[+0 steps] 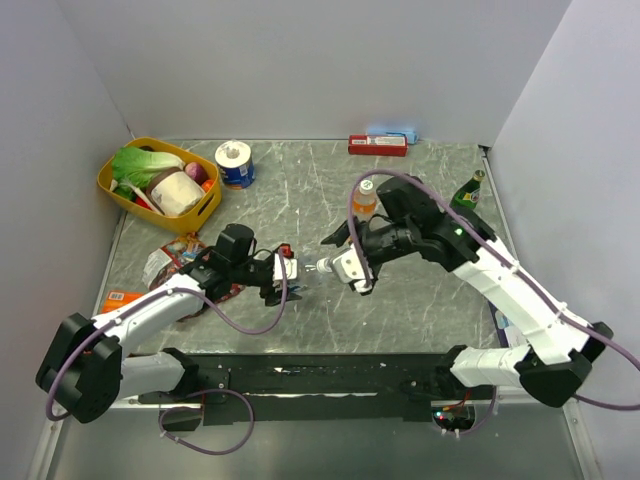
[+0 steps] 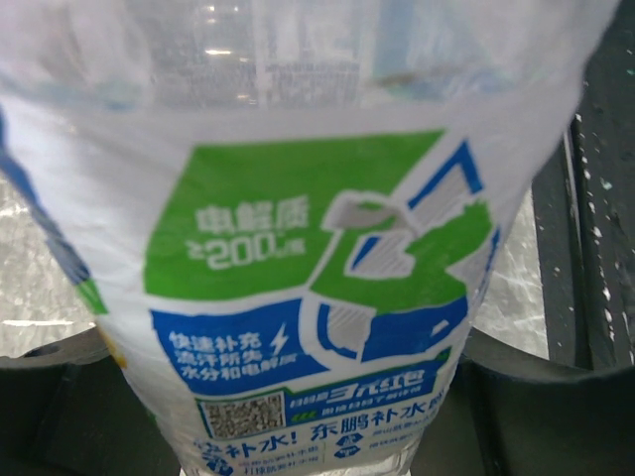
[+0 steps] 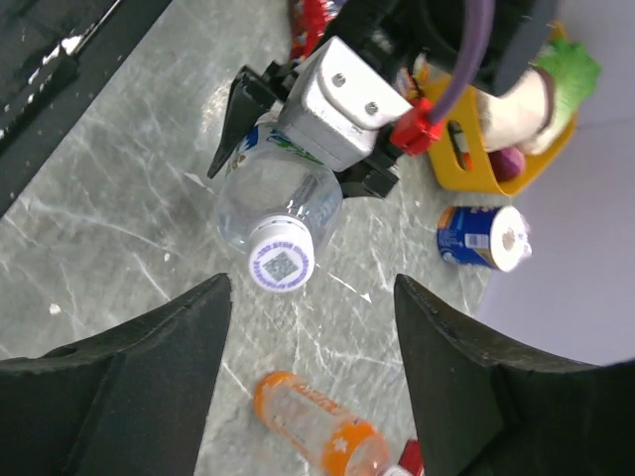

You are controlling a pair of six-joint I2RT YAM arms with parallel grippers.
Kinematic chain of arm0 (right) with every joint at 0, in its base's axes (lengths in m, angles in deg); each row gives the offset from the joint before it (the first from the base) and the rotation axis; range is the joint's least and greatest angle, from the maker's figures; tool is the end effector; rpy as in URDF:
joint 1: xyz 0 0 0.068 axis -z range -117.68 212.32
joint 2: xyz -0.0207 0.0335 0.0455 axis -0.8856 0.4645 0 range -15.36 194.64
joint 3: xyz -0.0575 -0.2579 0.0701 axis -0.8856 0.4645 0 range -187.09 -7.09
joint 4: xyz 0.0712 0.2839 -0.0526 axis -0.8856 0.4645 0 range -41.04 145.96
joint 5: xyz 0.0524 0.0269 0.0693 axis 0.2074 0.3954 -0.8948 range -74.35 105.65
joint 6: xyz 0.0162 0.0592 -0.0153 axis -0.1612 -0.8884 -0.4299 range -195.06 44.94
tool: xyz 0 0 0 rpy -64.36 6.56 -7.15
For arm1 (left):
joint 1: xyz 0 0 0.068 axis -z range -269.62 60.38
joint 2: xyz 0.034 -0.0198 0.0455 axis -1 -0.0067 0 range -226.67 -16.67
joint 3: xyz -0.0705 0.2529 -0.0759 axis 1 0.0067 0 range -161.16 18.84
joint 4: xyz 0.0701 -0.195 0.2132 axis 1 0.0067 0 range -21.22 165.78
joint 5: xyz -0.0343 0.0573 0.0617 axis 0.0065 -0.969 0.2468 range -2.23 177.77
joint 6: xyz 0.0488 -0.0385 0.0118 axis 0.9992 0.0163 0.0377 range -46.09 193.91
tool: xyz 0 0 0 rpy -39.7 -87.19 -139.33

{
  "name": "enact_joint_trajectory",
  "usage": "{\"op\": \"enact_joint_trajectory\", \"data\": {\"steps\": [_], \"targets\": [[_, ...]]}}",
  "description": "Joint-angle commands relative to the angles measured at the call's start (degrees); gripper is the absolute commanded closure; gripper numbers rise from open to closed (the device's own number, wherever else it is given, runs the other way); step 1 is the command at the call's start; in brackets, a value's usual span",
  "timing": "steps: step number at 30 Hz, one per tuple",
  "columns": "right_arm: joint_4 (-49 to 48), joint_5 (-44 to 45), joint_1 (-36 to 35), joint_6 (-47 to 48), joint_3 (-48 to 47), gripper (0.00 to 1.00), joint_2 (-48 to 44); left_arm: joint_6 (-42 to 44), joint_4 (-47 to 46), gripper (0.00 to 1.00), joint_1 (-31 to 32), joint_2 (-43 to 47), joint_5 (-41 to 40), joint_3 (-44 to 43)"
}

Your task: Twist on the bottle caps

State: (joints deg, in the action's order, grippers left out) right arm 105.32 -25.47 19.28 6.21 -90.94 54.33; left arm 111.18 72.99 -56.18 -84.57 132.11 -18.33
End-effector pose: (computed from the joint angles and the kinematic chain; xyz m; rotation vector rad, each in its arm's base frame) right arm 0.1755 0.2076 0.4148 -2.0235 0.6732 0.4403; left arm 0.2179 -0.1846 0.2032 1.5343 1.4135 -0.7954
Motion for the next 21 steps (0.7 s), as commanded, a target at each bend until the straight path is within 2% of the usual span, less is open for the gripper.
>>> {"op": "enact_joint_trajectory", "data": {"steps": [1,8,17,21], "targets": [[-0.2,-0.4,-1.7,6.9,-0.3,0.30,0.6,4.4,2.4,0.99,-0.2,-0.2,4.3,-3.2],[7.3,-0.8,-2.1,10.2,-4.9,0.42,4.8,4.1,1.4,0.99,-0.1,-0.1,4.3,-3.4],[12.5,-0.3,-2.0,12.9,-6.8,0.44,7.2,2.7,-0.3,0.99,-0.3,-0.3,3.9,-3.1],[11.5,-0.2,-2.0,12.9,-6.1,0.45,7.4,2.4,-1.2,0.99,-0.2,-0.5,4.1,-3.1]]}}
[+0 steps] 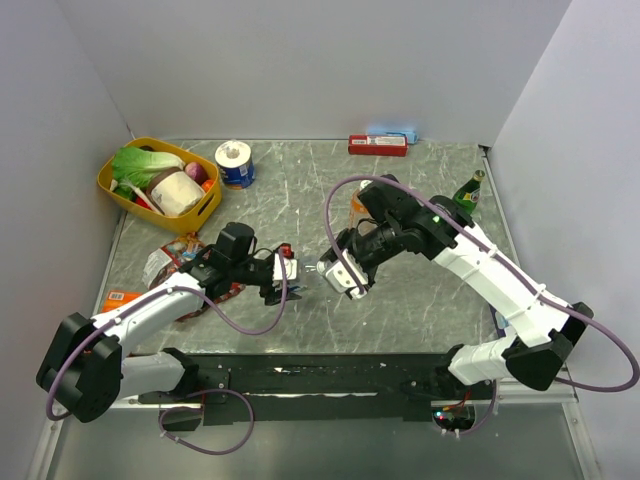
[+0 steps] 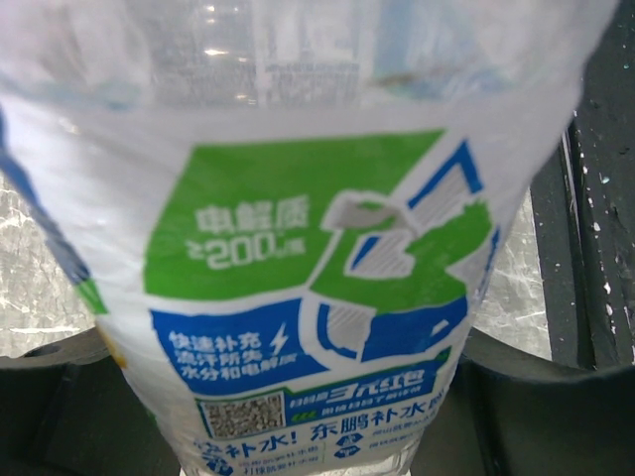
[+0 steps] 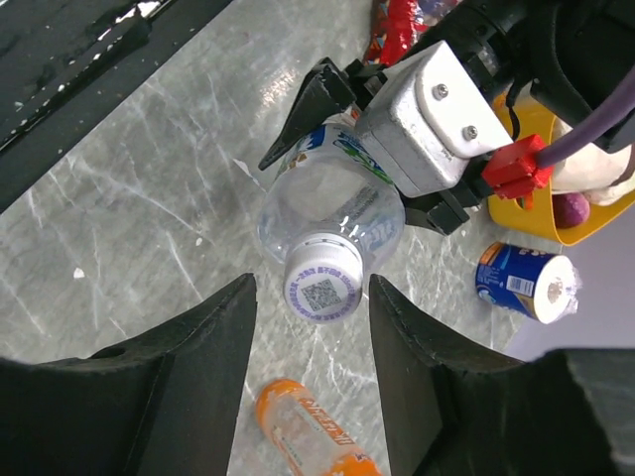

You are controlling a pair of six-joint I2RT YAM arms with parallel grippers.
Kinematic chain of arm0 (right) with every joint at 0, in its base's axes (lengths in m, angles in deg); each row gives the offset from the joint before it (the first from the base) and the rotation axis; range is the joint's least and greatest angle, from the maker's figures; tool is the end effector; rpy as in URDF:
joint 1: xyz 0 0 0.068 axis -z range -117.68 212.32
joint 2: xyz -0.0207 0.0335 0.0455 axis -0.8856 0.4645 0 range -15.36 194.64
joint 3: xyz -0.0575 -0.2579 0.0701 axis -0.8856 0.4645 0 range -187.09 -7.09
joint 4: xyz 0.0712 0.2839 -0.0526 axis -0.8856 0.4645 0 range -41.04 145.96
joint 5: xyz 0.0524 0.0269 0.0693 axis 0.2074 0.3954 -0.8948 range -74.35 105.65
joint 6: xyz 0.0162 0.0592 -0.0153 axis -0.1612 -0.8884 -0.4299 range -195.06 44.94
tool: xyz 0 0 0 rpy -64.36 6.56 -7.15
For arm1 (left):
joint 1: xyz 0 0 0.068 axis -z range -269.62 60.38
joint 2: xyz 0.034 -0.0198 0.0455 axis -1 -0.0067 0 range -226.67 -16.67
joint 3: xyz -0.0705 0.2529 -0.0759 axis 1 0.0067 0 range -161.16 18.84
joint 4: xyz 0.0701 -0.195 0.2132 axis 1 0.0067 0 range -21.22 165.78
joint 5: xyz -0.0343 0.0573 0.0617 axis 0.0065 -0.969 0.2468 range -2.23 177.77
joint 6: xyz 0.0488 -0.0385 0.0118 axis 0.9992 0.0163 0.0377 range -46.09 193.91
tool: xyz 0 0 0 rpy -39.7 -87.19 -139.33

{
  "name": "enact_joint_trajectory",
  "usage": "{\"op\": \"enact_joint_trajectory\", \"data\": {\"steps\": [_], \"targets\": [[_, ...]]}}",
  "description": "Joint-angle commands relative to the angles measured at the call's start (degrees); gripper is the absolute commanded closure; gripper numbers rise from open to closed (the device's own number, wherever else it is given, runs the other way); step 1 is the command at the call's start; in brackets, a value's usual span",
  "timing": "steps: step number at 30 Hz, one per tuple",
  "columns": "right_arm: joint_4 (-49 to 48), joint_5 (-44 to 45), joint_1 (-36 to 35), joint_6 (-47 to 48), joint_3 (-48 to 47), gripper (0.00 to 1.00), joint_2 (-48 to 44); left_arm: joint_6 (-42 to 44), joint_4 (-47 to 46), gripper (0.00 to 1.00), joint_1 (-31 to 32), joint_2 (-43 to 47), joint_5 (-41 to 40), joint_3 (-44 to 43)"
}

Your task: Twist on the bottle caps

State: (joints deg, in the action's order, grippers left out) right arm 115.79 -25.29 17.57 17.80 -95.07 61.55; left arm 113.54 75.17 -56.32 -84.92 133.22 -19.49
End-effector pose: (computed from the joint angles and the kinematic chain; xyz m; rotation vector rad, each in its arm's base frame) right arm 0.1827 0.2259 0.3929 -2.2182 0.5791 0.4904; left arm 0.2186 -0.1850 0.2060 1.5669 1.3895 -0.7994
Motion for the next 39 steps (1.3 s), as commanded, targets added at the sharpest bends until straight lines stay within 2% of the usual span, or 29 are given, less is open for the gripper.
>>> {"op": "enact_joint_trajectory", "data": {"steps": [1,5,6,8,10,12,13,15,17,18,22,23,25,28,32,35,36,38,39], "targets": [[0.2,-0.4,-0.3,1.4,-1.6,0.49,0.1,-0.2,-3.5,0.99,-0.1,-0.2,3.0,-2.0],[-0.7,-0.4,-0.3,1.0,-1.5,0.61,0.3,-0.7,-3.9,0.99,-0.1,-0.8,2.6,-2.4],[-1.1,-0.1,-0.3,-0.9,-1.9,0.67,0.4,-2.0,-5.3,0.99,0.0,-0.9,2.1,-2.5],[-3.3,0.3,-0.4,-5.6,-3.1,0.71,1.8,-3.3,-6.0,0.99,0.0,-1.4,-0.4,-2.5],[-4.9,1.5,-0.2,-16.7,-7.1,0.81,5.1,-5.2,-9.8,0.99,0.2,-2.0,-2.6,-2.0],[-3.7,1.1,0.5,-26.5,-12.5,1.00,7.9,-9.3,-13.9,0.99,0.7,-1.6,-8.0,-1.1],[-4.2,1.1,1.5,-30.6,-13.7,1.00,10.0,-11.1,-19.8,0.99,1.0,-0.6,-10.7,0.6],[-3.9,1.7,2.2,-39.6,-16.8,1.00,12.1,-15.4,-25.2,0.99,2.3,0.4,-19.8,2.3],[-1.6,3.8,2.9,-44.2,-19.4,1.00,16.1,-17.8,-32.2,0.99,5.2,0.8,-27.9,3.7],[-0.4,4.5,3.2,-49.5,-22.5,1.00,17.6,-19.8,-34.6,0.99,6.3,0.7,-37.4,3.9],[5.0,5.0,5.5,-65.1,-30.7,1.00,27.4,-21.7,-39.3,0.99,9.7,-2.9,-51.7,1.5],[5.0,5.6,6.0,-72.9,-31.5,1.00,28.4,-21.7,-40.0,0.99,10.5,-3.7,-53.5,1.0],[0.9,6.8,6.8,-76.7,-27.3,1.00,26.8,-22.8,-39.7,0.99,10.7,-5.6,-57.4,-0.4],[0.8,10.4,6.9,-82.8,-25.7,1.00,27.0,-24.6,-37.7,0.99,10.9,-7.0,-59.8,-1.3],[1.4,10.1,8.3,-90.5,-25.2,1.00,27.6,-26.4,-33.0,0.99,10.8,-8.0,-60.7,-1.9],[0.7,5.7,12.1,-89.1,-29.8,0.74,27.7,-25.9,-29.6,0.99,10.7,-7.4,-58.0,-0.9],[0.8,3.6,13.5,-88.3,-33.6,0.54,27.9,-24.8,-29.0,0.99,10.7,-7.1,-56.5,0.4],[1.3,0.7,17.5,-85.5,-38.0,0.40,28.6,-23.9,-27.0,0.99,10.1,-5.9,-51.2,2.1],[1.3,-3.9,18.9,-84.0,-41.2,0.39,28.7,-22.9,-26.0,0.99,9.7,-5.4,-48.8,3.8]]}}
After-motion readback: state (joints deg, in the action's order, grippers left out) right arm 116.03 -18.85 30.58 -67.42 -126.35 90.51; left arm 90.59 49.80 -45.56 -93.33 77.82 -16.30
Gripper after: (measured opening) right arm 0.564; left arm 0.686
